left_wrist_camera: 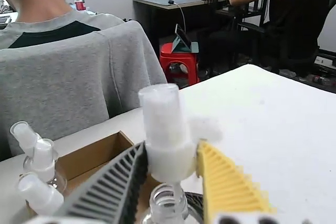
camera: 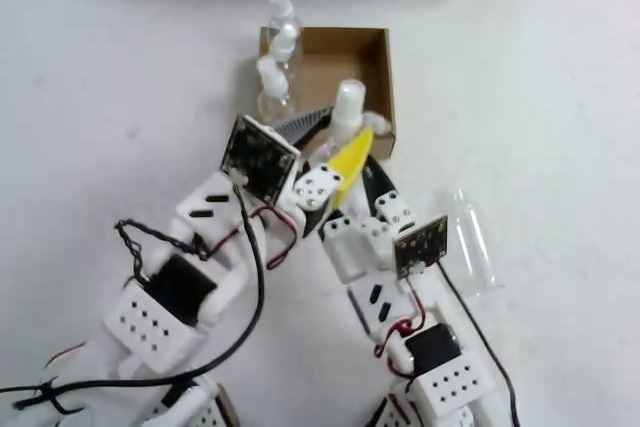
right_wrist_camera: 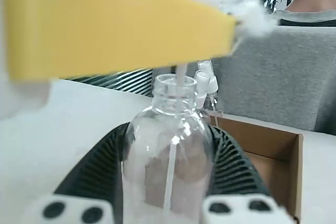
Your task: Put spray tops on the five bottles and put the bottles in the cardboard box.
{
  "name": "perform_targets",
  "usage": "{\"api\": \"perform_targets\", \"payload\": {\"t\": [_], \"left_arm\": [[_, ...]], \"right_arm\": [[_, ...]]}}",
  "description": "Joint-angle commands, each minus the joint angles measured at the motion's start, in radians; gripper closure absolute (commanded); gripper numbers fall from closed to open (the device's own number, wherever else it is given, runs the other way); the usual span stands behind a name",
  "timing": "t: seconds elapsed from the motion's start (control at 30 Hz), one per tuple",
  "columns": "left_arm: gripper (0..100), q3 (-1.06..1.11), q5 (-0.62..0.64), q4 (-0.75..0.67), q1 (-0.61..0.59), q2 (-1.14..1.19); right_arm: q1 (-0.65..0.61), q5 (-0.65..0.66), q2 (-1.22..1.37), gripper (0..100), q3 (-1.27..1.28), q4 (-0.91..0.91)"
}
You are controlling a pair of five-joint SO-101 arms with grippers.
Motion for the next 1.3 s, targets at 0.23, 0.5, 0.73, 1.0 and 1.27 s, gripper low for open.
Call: {"api": "perform_targets", "payload": {"t": [0.23, 0.5, 0.73, 1.0, 1.27], "left_arm": [[69, -0.074, -0.006, 0.127, -0.004, -0.085], [70, -0.089, -0.008, 0.342, -0.004, -0.366], [70, -0.080, -0.008, 0.566, -0.015, -0.572], [83, 0.040, -0.002, 0.660, -0.199, -0.584], [93, 0.319, 0.000, 0.482, -0.315, -0.584]], "right_arm": [[0.007, -0.008, -0.013, 98.3, 0.009, 0.002], [0.061, -0.008, -0.019, 98.3, 0.009, 0.002], [0.093, -0.005, -0.019, 98.3, 0.006, -0.005], [0.162, -0.003, -0.016, 98.3, -0.107, 0.001], [0.179, 0.055, -0.008, 98.3, -0.222, 0.002]]}}
